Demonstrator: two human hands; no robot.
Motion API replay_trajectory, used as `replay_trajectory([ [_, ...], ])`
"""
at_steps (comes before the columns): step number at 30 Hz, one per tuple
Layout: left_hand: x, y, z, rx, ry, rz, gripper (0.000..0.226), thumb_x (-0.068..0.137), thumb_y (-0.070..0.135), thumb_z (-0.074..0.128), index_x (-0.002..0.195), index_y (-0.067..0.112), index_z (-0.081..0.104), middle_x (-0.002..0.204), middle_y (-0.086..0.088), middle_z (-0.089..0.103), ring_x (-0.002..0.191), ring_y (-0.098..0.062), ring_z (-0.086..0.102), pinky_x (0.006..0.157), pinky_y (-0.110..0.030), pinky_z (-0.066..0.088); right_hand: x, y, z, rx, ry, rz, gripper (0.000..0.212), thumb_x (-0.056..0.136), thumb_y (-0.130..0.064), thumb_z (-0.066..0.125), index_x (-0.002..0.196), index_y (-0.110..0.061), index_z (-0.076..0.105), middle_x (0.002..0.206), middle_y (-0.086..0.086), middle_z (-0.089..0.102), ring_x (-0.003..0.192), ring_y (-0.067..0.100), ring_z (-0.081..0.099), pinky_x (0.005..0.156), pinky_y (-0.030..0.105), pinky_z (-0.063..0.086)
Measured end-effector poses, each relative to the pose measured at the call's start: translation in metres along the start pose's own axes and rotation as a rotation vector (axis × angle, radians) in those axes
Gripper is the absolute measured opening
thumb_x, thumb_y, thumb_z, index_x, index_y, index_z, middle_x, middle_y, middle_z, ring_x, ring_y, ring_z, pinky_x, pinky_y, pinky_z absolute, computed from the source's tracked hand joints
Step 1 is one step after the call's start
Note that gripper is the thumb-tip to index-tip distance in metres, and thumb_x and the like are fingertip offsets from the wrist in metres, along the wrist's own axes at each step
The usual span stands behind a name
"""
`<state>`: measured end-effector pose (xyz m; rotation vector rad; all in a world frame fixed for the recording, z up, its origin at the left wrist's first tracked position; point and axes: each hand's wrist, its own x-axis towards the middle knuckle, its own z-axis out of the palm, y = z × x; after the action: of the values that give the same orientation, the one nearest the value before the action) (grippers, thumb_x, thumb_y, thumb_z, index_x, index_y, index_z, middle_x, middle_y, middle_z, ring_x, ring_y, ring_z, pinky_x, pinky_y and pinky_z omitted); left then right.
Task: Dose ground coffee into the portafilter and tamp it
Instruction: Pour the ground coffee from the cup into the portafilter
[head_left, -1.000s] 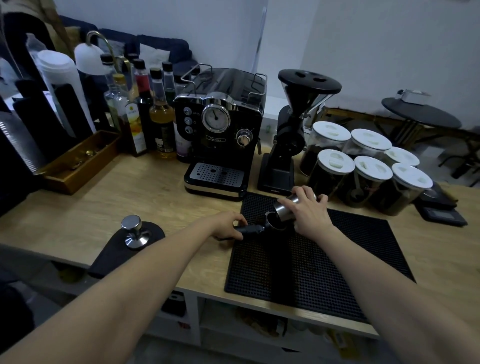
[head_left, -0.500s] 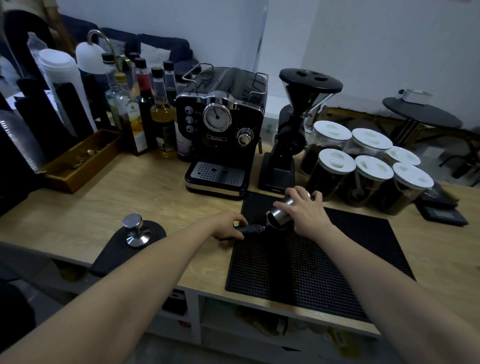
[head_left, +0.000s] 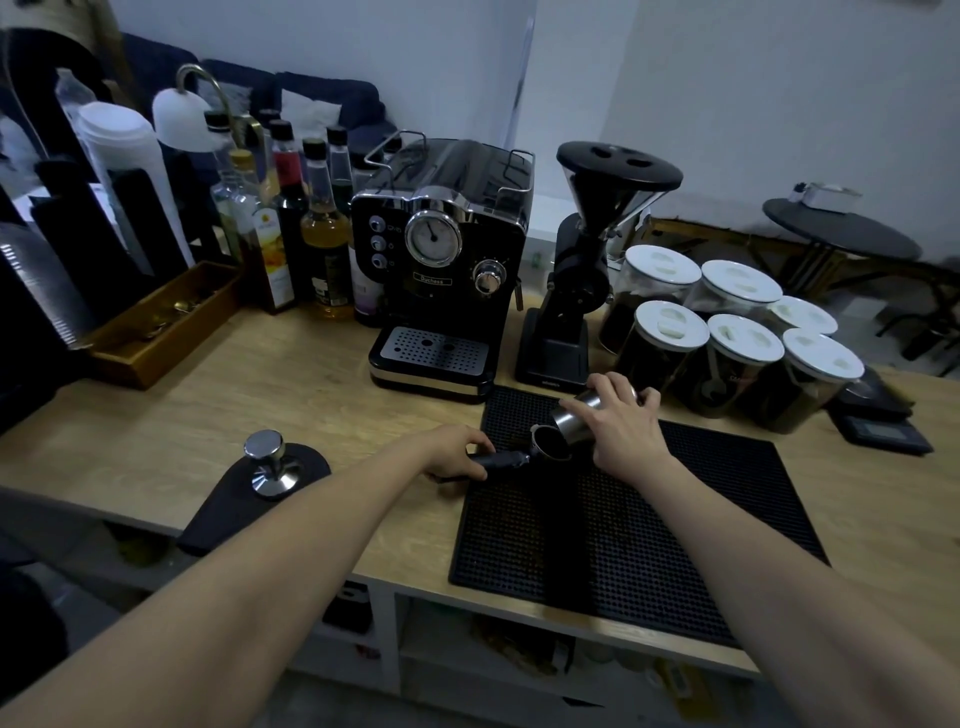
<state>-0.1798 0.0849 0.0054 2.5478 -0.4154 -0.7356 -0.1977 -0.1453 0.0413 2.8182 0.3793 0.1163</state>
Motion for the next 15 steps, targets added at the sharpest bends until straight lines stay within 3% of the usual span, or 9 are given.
replay_trajectory([
  [6, -0.0020, 0.0010, -0.0014, -0.002, -0.005, -0.009, 0.049, 0.084, 0.029, 0.065, 0.131, 0.026, 0.050, 0.133, -0.007, 0.052, 0.114, -0.027, 0.055, 0.095, -0.042, 0.051, 0.0032, -0.0029, 0.0000, 0.008, -0.006, 0.001, 0.071, 0.077, -0.019, 0.067, 0.138, -0.037, 0.034, 0.146, 0.004, 0.022, 0.138, 0.026, 0.013, 0.101, 0.056, 0.026],
  [11, -0.0032, 0.0008, -0.0006, -0.032, 0.000, -0.011, 0.050, 0.086, 0.028, 0.064, 0.133, 0.025, 0.049, 0.135, -0.008, 0.047, 0.115, -0.027, 0.052, 0.067, -0.028, 0.048, 0.0049, -0.0041, 0.0012, 0.044, -0.017, 0.004, 0.071, 0.077, -0.020, 0.067, 0.137, -0.038, 0.034, 0.145, 0.004, 0.023, 0.137, 0.026, 0.015, 0.100, 0.055, 0.027],
  [15, -0.0035, 0.0014, 0.0001, -0.017, -0.008, -0.012, 0.050, 0.087, 0.027, 0.063, 0.135, 0.024, 0.047, 0.138, -0.007, 0.045, 0.120, -0.027, 0.049, 0.076, -0.027, 0.043, 0.0033, -0.0023, 0.0062, 0.165, -0.027, 0.085, 0.069, 0.077, -0.021, 0.066, 0.136, -0.040, 0.036, 0.141, 0.003, 0.027, 0.134, 0.024, 0.016, 0.099, 0.054, 0.028],
])
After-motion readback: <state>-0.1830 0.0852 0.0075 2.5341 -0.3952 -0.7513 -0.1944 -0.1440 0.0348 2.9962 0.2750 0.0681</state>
